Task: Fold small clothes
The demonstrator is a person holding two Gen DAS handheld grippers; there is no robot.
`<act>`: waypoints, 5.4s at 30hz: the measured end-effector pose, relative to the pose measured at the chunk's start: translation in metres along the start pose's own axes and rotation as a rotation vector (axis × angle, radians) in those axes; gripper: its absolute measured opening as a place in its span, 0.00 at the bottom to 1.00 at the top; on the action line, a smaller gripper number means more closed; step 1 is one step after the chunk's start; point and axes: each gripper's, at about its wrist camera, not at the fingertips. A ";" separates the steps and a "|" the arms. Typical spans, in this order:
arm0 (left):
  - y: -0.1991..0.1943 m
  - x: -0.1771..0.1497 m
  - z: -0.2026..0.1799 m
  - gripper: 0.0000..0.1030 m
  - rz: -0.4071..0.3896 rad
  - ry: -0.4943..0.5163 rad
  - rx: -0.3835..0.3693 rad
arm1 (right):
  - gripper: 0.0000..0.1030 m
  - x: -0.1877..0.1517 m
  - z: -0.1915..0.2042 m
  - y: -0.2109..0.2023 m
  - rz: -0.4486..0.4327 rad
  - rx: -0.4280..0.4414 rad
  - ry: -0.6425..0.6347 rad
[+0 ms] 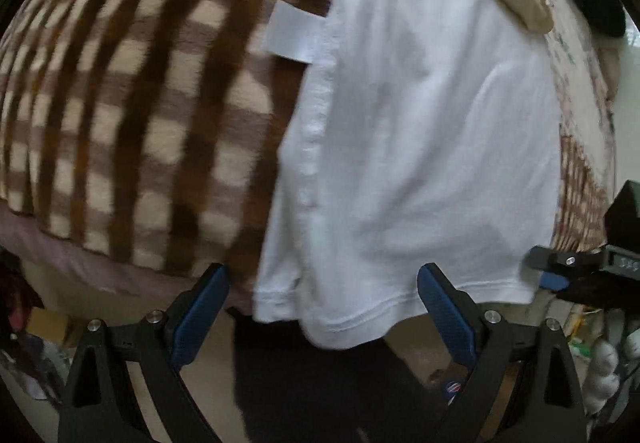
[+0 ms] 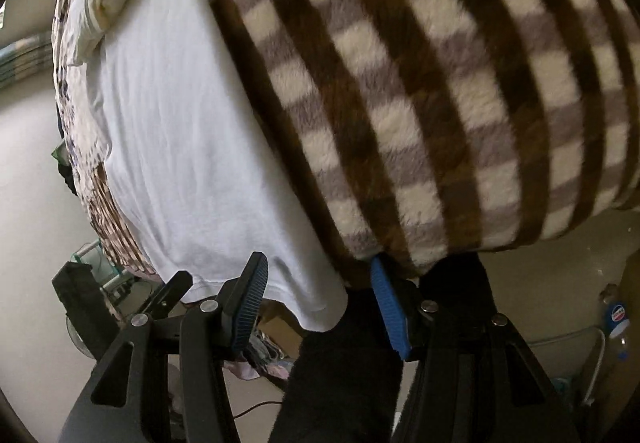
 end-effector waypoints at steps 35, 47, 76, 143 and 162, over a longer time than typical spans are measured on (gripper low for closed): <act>-0.148 0.159 -0.002 0.04 -0.258 -0.201 -0.487 | 0.07 0.070 0.146 -0.154 -0.251 0.308 -0.030; -0.087 0.344 -0.007 0.35 -0.178 -0.245 -0.575 | 0.08 0.270 0.162 -0.152 -0.356 0.497 0.208; -0.048 0.392 -0.034 0.07 -0.169 0.119 -0.220 | 0.05 0.319 0.185 -0.136 -0.459 0.158 0.023; -0.035 0.395 -0.033 0.12 -0.240 -0.017 -0.105 | 0.04 0.352 0.184 -0.126 -0.401 0.163 -0.017; -0.018 0.324 0.010 0.72 -0.109 -0.103 -0.582 | 0.59 0.301 0.148 -0.055 -0.132 0.368 -0.131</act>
Point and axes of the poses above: each gripper's, at about its wrist camera, not at the fingertips, and y roughly the way its jaws point, z to its left, x to its top, and after that the axes turned 1 degree about -z, right-handed
